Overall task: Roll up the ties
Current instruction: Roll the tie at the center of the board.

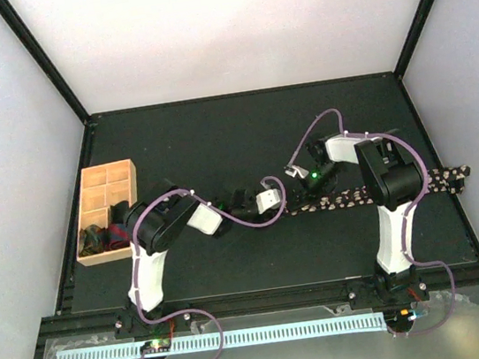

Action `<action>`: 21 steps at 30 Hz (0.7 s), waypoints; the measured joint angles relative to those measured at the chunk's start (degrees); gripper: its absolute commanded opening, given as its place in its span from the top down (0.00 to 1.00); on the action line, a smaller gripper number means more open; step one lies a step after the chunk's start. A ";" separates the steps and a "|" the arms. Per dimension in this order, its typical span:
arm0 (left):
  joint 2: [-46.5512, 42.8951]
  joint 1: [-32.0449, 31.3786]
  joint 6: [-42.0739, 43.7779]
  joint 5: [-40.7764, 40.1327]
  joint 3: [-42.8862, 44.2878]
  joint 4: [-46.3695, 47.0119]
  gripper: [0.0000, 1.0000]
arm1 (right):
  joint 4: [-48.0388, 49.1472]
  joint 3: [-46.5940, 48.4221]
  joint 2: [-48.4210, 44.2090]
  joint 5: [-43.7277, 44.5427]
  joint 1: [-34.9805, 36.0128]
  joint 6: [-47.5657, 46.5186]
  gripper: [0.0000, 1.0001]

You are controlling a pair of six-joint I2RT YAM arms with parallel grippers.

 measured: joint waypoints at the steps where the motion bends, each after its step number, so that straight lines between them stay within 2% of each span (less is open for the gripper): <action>1: -0.72 -0.09 0.39 -0.57 0.00 -1.57 0.60 | -0.33 0.33 0.02 -0.04 0.00 -0.26 0.75; 5: -3.21 -0.17 1.46 -2.49 0.02 -7.30 0.59 | -1.40 1.07 -0.83 0.13 0.02 -1.03 0.64; 17: -5.29 -0.28 2.93 -5.07 3.41 -17.92 0.59 | -3.28 1.16 -2.89 -0.35 0.44 0.68 0.64; 19: -5.29 -0.28 2.97 -5.18 3.63 -18.38 0.59 | -3.26 1.55 -2.86 -0.37 1.07 1.05 0.72; 21: -5.31 -0.33 2.97 -5.22 3.69 -18.53 0.59 | -3.04 2.12 -2.80 -0.28 1.73 1.68 0.88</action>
